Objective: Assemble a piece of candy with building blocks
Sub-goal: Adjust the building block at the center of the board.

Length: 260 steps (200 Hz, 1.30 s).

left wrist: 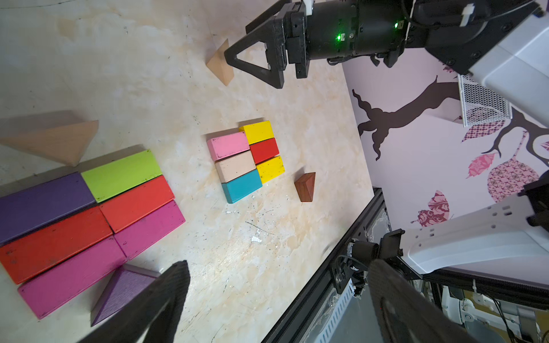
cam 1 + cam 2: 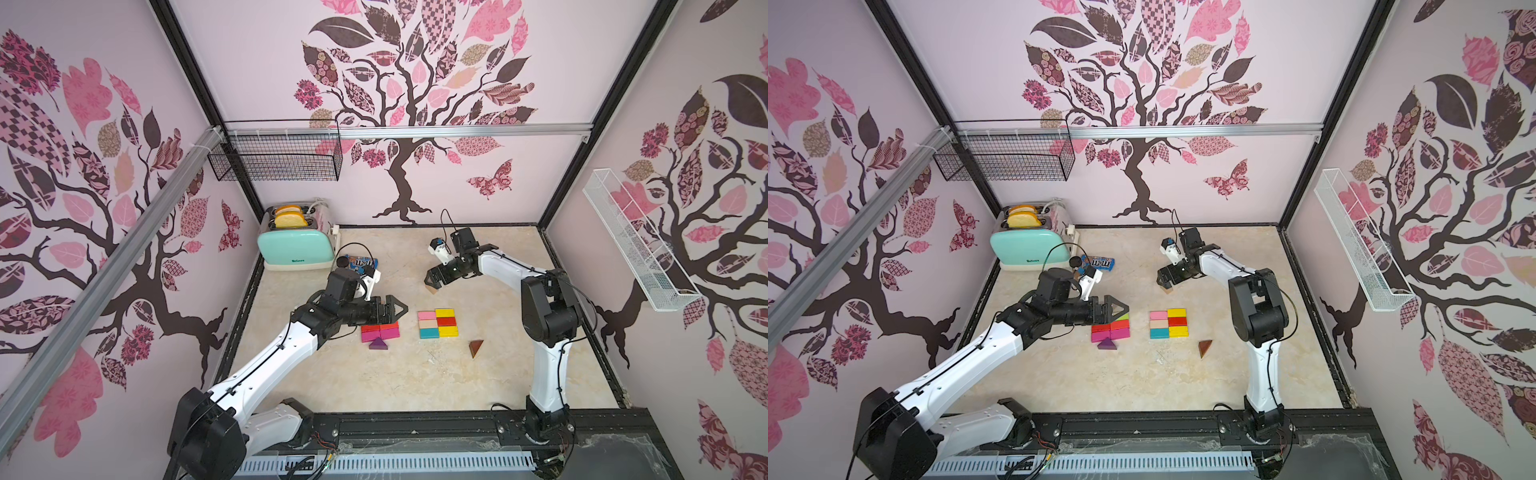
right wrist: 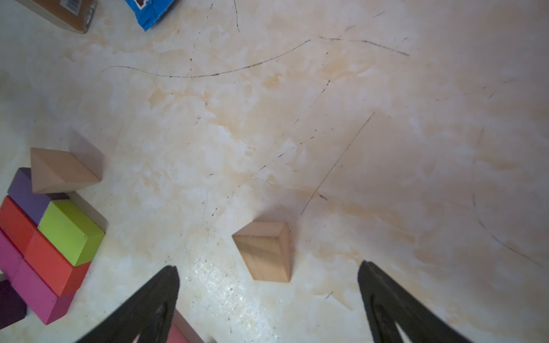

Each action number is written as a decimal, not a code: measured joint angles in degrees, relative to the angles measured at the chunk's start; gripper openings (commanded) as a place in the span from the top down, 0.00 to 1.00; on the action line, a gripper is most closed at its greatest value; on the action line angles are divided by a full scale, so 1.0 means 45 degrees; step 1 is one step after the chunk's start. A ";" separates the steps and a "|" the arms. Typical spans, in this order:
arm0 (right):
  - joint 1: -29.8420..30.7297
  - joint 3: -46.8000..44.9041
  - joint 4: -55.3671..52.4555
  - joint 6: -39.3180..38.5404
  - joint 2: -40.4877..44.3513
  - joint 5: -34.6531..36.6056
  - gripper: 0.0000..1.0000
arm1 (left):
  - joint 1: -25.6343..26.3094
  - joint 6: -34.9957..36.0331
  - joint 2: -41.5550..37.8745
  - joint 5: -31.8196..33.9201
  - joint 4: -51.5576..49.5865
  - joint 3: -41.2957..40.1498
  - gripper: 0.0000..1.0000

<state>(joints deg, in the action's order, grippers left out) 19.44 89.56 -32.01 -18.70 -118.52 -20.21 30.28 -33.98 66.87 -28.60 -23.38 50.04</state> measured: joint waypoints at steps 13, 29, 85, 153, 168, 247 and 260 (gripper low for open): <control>0.0141 0.0340 -0.0170 -0.0092 -0.0291 0.0097 0.10 | -0.0053 0.0029 -0.0019 -0.0005 -0.0107 -0.0049 0.02; 0.0335 0.0767 -0.0389 -0.0223 -0.0690 0.0277 0.13 | -0.0092 0.0121 -0.0024 -0.0005 -0.0189 -0.0053 0.02; 0.0831 0.1617 -0.1297 -0.0719 -0.1627 0.0971 0.24 | -0.0253 0.0253 -0.0019 -0.0024 -0.0301 -0.0053 0.02; 0.0879 0.2351 -0.2050 -0.1302 -0.1943 0.1831 0.60 | -0.0330 0.0277 -0.0005 -0.0136 -0.0296 -0.0053 0.03; 0.0913 0.2472 -0.2210 -0.1370 -0.2016 0.1996 0.71 | -0.0330 0.0277 0.0015 -0.0136 -0.0296 -0.0053 0.03; 0.1141 0.2574 -0.2642 -0.1545 -0.1904 0.1836 0.88 | -0.0403 0.0369 0.0029 -0.0238 -0.0262 -0.0107 0.03; 0.1141 0.2482 -0.2890 -0.1336 -0.1598 0.1617 0.87 | -0.0403 0.0418 0.0029 -0.0272 -0.0262 -0.0199 0.03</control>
<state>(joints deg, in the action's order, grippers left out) 24.58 100.73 -45.01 -24.71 -125.71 -12.93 28.47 -32.10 67.00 -29.82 -24.56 49.15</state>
